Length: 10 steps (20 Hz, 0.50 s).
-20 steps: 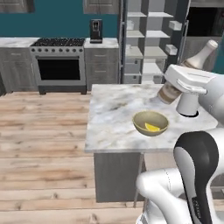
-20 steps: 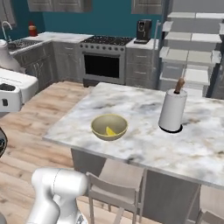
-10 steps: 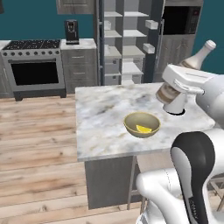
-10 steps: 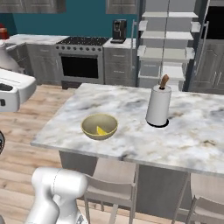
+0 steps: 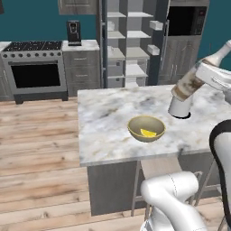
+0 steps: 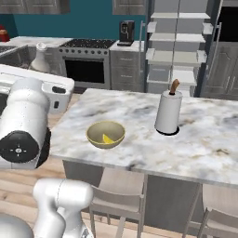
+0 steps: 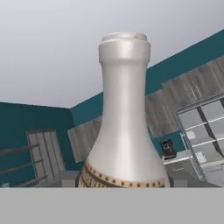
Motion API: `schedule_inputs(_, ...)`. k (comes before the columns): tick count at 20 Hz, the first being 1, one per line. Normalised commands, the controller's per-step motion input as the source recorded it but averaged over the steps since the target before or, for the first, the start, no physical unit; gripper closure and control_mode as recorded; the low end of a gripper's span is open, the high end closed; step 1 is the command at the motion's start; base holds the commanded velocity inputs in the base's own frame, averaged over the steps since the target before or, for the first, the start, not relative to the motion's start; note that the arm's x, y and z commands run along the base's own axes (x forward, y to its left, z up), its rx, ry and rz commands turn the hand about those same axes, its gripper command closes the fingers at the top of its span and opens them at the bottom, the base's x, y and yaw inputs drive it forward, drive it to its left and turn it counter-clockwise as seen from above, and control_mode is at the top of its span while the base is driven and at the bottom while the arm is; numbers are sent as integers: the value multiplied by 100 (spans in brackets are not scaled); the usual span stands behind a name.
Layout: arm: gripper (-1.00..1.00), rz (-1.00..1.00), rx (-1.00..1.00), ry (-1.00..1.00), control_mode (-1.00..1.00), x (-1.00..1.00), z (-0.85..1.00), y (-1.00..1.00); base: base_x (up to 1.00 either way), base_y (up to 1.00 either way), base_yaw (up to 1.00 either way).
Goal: There is a bowl on the dining counter. Grab a lemon wedge from the fridge and place it in the bowl. Then get the liquor bottle and glass cup from the cabinet and place them next to the bowl.
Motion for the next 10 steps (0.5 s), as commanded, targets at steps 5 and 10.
schedule_inputs(5, 100, 49, 0, -10, -100, 5, -4, -67, 0, 0, 0)
schedule_inputs(10, 100, 35, -5, -3, -100, 0, -34, -34, 0, 0, 0)
